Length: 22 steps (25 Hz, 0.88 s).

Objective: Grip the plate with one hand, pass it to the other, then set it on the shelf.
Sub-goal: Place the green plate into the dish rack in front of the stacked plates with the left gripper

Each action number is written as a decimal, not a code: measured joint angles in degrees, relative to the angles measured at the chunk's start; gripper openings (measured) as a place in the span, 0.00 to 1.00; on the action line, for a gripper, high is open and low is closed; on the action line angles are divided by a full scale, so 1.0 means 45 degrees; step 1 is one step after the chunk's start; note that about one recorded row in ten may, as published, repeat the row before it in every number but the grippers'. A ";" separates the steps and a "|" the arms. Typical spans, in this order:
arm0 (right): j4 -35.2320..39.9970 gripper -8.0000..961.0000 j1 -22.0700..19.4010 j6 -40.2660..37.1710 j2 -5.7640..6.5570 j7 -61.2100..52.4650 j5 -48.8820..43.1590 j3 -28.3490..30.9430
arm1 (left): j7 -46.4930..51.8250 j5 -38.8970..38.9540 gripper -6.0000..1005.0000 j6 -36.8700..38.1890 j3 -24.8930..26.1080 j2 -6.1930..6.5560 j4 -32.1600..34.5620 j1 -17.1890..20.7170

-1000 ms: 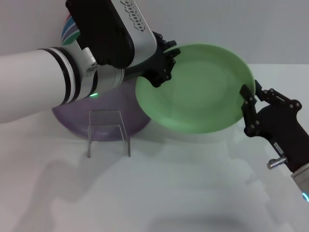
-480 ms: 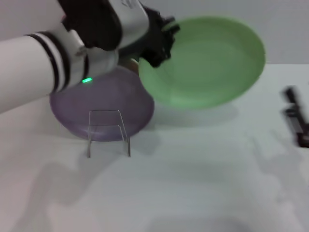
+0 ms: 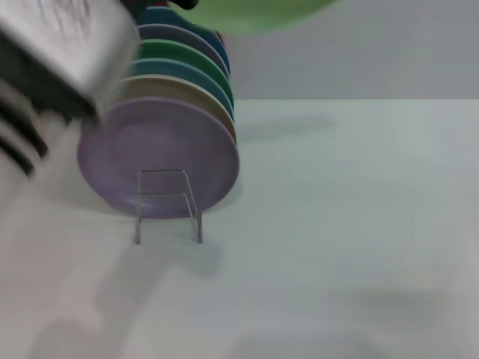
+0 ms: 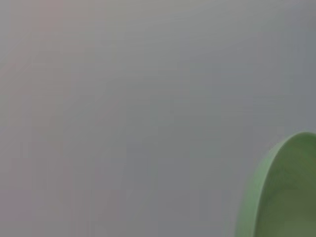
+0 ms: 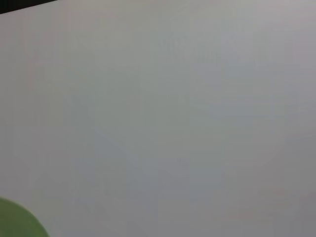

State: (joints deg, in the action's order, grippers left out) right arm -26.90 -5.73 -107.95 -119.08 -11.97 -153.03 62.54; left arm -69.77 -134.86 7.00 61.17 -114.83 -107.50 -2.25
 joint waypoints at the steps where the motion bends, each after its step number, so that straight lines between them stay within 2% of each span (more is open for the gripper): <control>1: 0.0084 0.83 0.0048 -0.0018 0.0000 -0.0015 0.0053 0.0006 | -0.0046 -0.0624 0.08 0.1559 -0.0841 0.0256 0.0272 0.0114; 3: 0.0116 0.83 0.0138 0.0000 0.0004 -0.0028 0.0068 0.0018 | 0.0496 -0.2091 0.08 0.4498 -0.2176 0.0701 0.1064 0.0179; 4: 0.0124 0.83 0.0212 0.0012 0.0008 -0.0036 0.0076 0.0032 | 0.1683 -0.3329 0.08 0.6970 -0.2845 0.0956 0.1977 0.0190; 5: 0.0126 0.83 0.0237 0.0012 0.0008 -0.0039 0.0079 0.0036 | 0.1683 -0.3329 0.08 0.6970 -0.2845 0.0956 0.1977 0.0190; 8: 0.0133 0.83 0.0271 -0.0024 0.0007 -0.0047 0.0084 0.0054 | 0.4487 -0.4555 0.08 0.9314 -0.2839 0.1074 0.3113 0.0318; 9: 0.0131 0.83 0.0278 -0.0042 0.0006 -0.0053 0.0085 0.0068 | 0.5704 -0.4910 0.08 0.9735 -0.2592 0.1068 0.3527 0.0451; 10: 0.0125 0.83 0.0278 -0.0061 0.0006 -0.0061 0.0087 0.0086 | 0.5704 -0.4910 0.08 0.9735 -0.2592 0.1068 0.3527 0.0451; 12: 0.0110 0.83 0.0279 -0.0084 0.0002 -0.0078 0.0092 0.0101 | 0.8871 -0.6098 0.08 1.0067 -0.1529 0.0973 0.4691 0.1012; 13: 0.0110 0.83 0.0279 -0.0084 0.0002 -0.0078 0.0092 0.0101 | 0.8871 -0.6098 0.08 1.0067 -0.1529 0.0973 0.4691 0.1012; 14: 0.0122 0.83 0.0280 -0.0096 0.0000 -0.0080 0.0096 0.0104 | 1.0111 -0.6580 0.08 1.0101 -0.0976 0.0963 0.5379 0.1236; 16: 0.0131 0.83 0.0285 -0.0096 -0.0002 -0.0081 0.0098 0.0106 | 1.0750 -0.6709 0.08 1.0111 -0.0726 0.0974 0.5720 0.1314; 17: 0.0140 0.83 0.0302 -0.0056 -0.0003 -0.0083 0.0101 0.0106 | 1.1878 -0.6734 0.08 1.0187 -0.0350 0.1041 0.6537 0.1349; 21: 0.0214 0.83 0.0352 -0.0016 -0.0022 -0.0086 0.0103 0.0099 | 1.2586 -0.6763 0.08 1.0578 -0.0134 0.1201 0.7586 0.1328; 22: 0.0266 0.83 0.0371 -0.0012 -0.0041 -0.0086 0.0102 0.0087 | 1.3011 -0.6793 0.08 1.0818 -0.0190 0.1439 0.8005 0.1348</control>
State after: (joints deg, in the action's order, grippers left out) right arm -25.70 -4.06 -108.00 -119.26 -12.36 -152.57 62.93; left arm -11.22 -165.43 55.68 60.32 -108.35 -71.47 3.82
